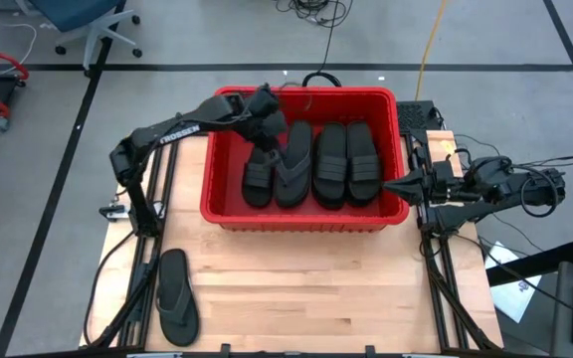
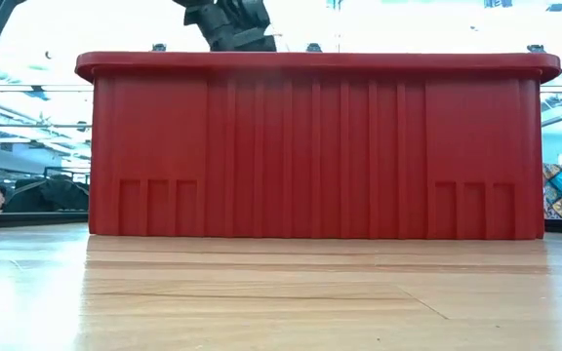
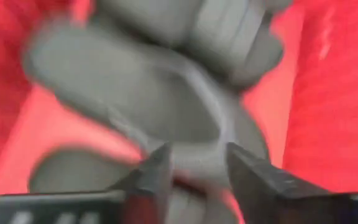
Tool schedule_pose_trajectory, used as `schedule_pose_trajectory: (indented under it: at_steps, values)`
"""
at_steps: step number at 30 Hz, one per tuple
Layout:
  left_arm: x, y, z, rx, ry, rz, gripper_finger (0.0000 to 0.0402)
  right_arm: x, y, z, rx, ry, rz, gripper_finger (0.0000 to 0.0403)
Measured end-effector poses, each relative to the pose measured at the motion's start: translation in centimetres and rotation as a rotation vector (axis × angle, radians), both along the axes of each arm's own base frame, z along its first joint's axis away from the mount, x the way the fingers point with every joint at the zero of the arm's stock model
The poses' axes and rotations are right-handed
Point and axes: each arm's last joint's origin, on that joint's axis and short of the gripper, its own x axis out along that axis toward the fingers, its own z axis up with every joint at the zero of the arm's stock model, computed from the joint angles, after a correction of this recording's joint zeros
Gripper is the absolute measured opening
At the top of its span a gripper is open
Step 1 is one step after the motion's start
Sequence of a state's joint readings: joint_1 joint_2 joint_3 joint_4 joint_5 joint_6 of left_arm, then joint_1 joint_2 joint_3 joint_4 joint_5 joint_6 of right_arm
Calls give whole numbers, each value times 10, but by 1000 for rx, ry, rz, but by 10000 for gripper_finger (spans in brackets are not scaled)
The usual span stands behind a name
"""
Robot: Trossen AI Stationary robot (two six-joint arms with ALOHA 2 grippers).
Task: Pick and place slides into bin
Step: Put the black slipper into the red bin
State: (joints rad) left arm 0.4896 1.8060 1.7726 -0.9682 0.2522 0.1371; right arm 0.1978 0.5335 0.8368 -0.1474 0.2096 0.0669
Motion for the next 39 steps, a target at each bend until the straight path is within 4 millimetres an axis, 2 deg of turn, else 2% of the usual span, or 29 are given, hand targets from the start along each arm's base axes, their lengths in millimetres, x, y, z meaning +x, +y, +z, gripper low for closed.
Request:
schedule_pose_trajectory:
  at_steps: [2,4,5,14,28,35,39]
  values:
    - [-7,-3,-7,-39,98,20,88,0,0,0,0,1,0,0]
    - [-5,-5,-13,-65,137,45,29,0,0,0,-1,1,0,0]
    - [-4,-5,-17,-73,152,63,16,0,0,0,-5,2,0,0]
    - [23,-13,-63,-64,317,104,2,0,0,0,-34,0,-5,0]
    - [30,-10,-79,16,382,251,0,0,0,0,30,-1,0,0]
    - [34,-10,-101,-7,334,228,0,0,0,0,30,-1,0,0]
    - [34,-11,-106,-37,320,210,0,0,0,0,30,-1,0,0]
